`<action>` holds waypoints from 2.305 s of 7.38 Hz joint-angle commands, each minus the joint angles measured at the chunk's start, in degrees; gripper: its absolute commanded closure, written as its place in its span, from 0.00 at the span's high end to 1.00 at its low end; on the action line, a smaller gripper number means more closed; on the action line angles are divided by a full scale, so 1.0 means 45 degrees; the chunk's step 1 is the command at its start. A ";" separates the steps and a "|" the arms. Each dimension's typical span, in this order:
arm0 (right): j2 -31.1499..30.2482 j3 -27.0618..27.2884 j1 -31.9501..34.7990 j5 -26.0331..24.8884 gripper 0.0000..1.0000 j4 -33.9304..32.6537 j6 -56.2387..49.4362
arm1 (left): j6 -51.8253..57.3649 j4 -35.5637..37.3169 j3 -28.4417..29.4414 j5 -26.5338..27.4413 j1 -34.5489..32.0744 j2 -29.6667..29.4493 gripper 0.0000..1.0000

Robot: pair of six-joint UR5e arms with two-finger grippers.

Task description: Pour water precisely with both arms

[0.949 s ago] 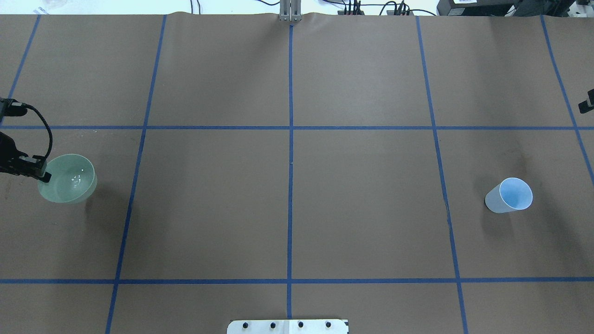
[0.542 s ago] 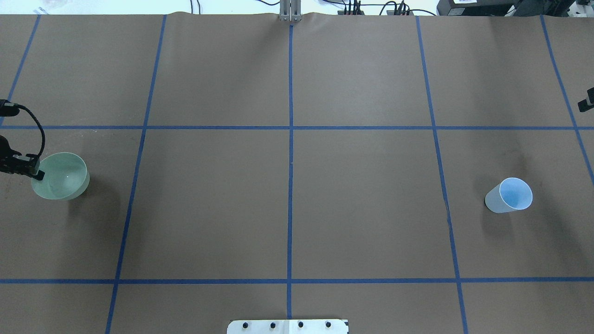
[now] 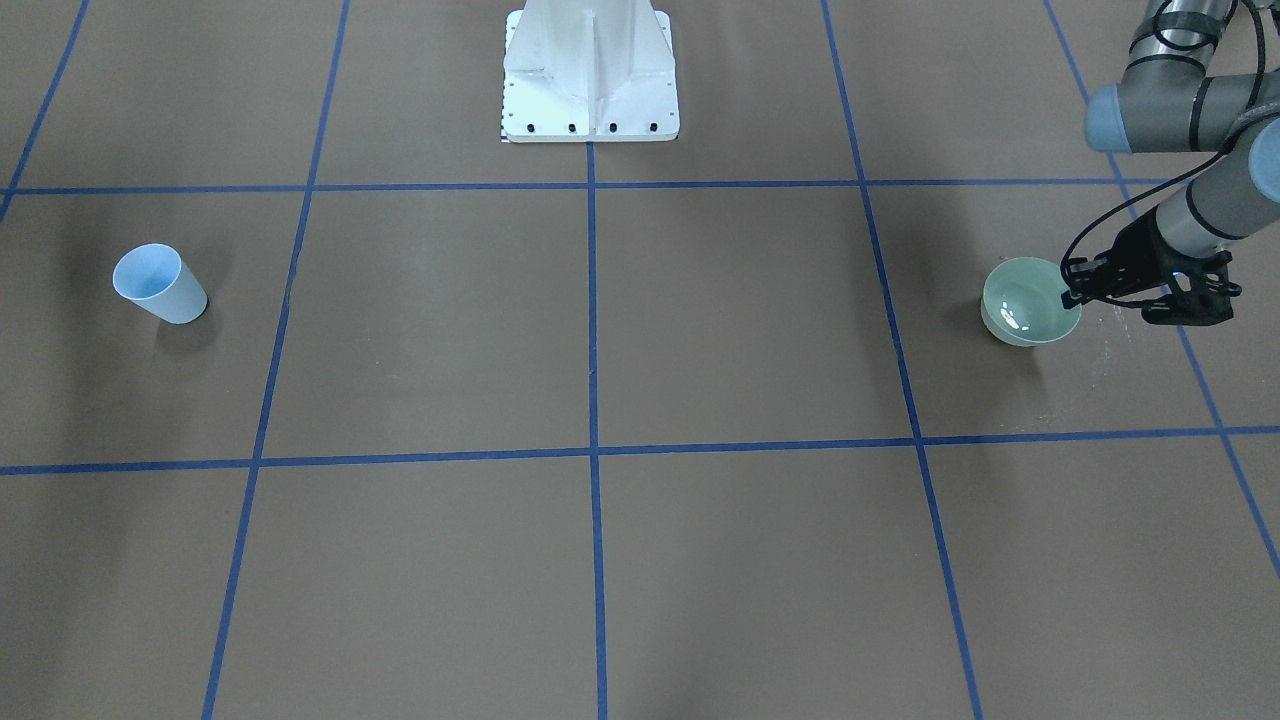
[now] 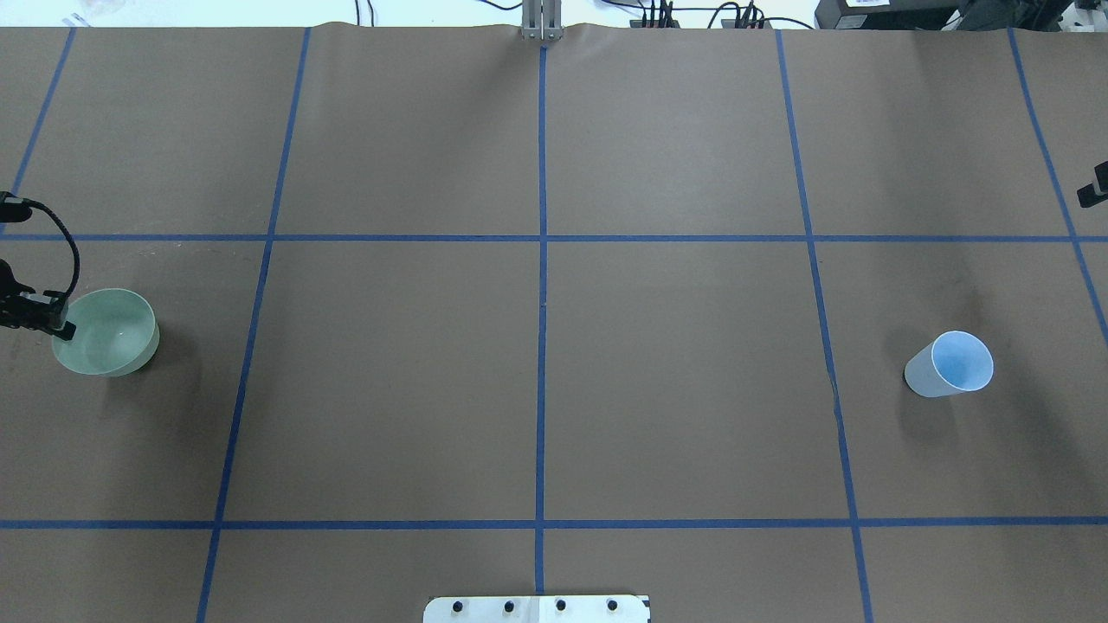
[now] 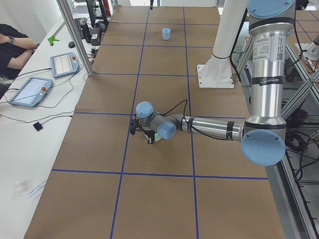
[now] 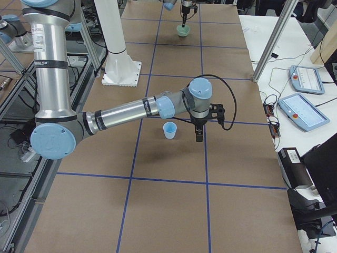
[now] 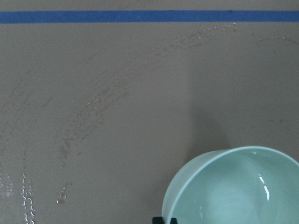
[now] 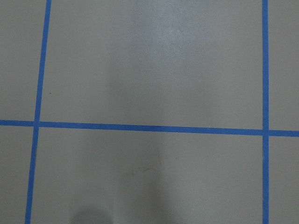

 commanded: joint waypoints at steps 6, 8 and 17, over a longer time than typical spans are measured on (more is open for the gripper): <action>0.0151 -0.0001 0.0000 -0.0215 1.00 0.0081 -0.0019 | -0.0016 0.0167 -0.0234 0.0193 -0.1010 -0.0410 1.00; -0.0004 0.0018 0.0000 -0.0741 1.00 0.0139 0.0019 | 0.0603 0.2223 -0.1825 0.1237 -0.0995 -0.0665 1.00; -0.1974 -0.1404 0.2262 0.0816 0.99 0.0295 -0.3500 | 0.9417 0.8518 -0.0980 0.0721 -0.6815 -0.1356 1.00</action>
